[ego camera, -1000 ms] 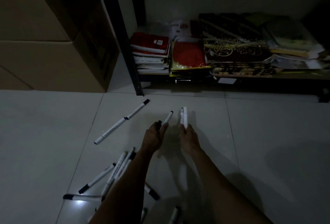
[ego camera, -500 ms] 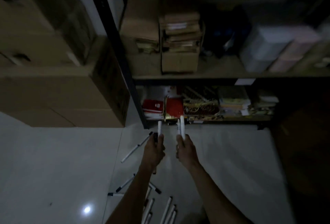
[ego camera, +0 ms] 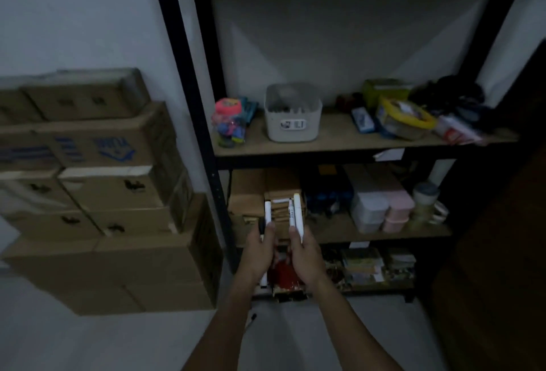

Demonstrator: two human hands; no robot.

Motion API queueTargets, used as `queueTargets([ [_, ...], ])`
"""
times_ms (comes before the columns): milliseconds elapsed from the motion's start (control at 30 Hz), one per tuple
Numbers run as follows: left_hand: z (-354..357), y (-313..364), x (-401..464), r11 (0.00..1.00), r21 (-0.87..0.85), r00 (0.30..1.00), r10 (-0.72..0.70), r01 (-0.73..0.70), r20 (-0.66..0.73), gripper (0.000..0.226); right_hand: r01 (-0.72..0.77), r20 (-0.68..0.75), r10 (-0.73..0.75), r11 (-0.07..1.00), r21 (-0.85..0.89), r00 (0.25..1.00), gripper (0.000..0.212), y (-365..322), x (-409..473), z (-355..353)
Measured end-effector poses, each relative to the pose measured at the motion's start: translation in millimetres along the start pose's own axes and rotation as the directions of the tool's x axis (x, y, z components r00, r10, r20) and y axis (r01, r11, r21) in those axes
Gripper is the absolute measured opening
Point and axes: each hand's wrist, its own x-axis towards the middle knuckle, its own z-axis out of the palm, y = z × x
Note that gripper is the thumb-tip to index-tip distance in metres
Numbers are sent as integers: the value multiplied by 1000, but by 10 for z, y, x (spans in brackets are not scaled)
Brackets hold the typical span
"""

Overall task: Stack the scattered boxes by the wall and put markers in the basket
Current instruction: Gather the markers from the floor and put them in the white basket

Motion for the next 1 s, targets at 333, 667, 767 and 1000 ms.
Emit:
queueTargets([
  [333, -92, 1344, 760, 996, -14, 995, 84, -85, -58, 25, 60, -36, -60, 998, -1, 998, 37, -1310, 832, -205],
  [667, 30, 2416, 2073, 978, -58, 977, 196, -202, -88, 21, 226, -47, -228, 973, -55, 972, 34, -2208, 2379, -343],
  [767, 95, 2530, 2484, 973, 39, 962, 229, -226, -145, 25, 232, -44, -237, 968, -93, 971, 40, -2296, 2744, -442],
  [1000, 306, 2501, 3239, 980, 55, 966, 197, -190, -166, 29, 158, 105, -141, 972, -176, 984, 42, -2227, 3400, -515],
])
